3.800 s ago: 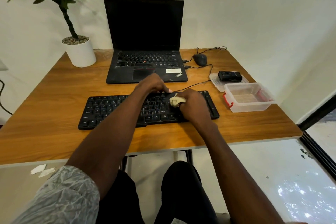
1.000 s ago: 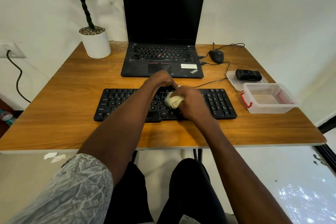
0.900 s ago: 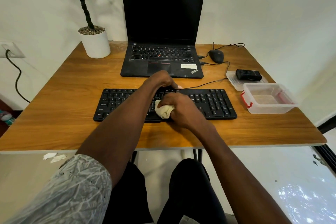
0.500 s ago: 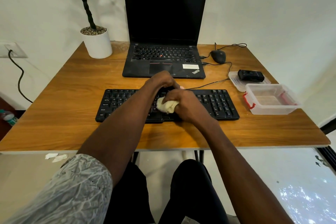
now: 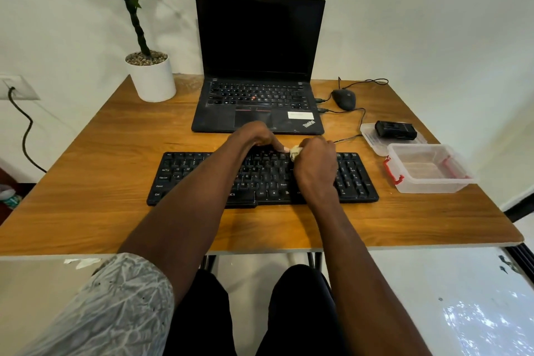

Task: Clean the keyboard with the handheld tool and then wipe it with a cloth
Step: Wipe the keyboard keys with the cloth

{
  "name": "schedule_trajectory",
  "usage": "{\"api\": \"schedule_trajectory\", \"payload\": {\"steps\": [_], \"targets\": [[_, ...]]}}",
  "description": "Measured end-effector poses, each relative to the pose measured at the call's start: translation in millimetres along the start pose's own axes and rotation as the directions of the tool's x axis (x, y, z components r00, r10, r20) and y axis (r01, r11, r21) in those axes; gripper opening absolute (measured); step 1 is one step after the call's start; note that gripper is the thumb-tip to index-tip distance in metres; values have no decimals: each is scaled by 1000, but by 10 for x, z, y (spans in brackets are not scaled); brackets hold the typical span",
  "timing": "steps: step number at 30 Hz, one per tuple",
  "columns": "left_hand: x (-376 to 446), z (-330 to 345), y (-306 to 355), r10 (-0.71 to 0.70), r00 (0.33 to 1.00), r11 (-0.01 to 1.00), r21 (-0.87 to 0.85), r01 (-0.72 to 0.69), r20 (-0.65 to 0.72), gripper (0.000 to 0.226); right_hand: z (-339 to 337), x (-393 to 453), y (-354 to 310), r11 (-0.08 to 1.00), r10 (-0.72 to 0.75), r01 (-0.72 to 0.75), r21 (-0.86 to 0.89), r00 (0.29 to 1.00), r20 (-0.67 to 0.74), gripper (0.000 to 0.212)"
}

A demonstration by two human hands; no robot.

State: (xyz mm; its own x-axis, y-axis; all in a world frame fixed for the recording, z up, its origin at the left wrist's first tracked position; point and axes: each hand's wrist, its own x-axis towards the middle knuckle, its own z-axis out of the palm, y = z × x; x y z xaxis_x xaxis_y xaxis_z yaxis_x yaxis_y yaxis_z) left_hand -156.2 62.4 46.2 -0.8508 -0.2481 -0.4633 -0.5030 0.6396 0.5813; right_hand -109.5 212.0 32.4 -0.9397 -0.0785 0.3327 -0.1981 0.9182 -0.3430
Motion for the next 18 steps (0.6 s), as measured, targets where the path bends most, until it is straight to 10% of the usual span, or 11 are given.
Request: {"api": "schedule_trajectory", "payload": {"steps": [6,11,15,18], "targets": [[59,-64,59,27,1000,994,107,-28,12,26,58,-155,-303,869,-455,376,323,863,221,17],[71,-65,52,-12,997,997,73,7,74,16,49,-89,-168,991,-58,56,119,998,14,17],[89,-87,69,12,1000,988,153,-15,16,25,108,-223,-499,855,-481,421,304,863,158,27],[85,-71,59,21,1000,988,156,-22,11,25,75,-114,-349,878,-413,331,345,888,200,25]]}}
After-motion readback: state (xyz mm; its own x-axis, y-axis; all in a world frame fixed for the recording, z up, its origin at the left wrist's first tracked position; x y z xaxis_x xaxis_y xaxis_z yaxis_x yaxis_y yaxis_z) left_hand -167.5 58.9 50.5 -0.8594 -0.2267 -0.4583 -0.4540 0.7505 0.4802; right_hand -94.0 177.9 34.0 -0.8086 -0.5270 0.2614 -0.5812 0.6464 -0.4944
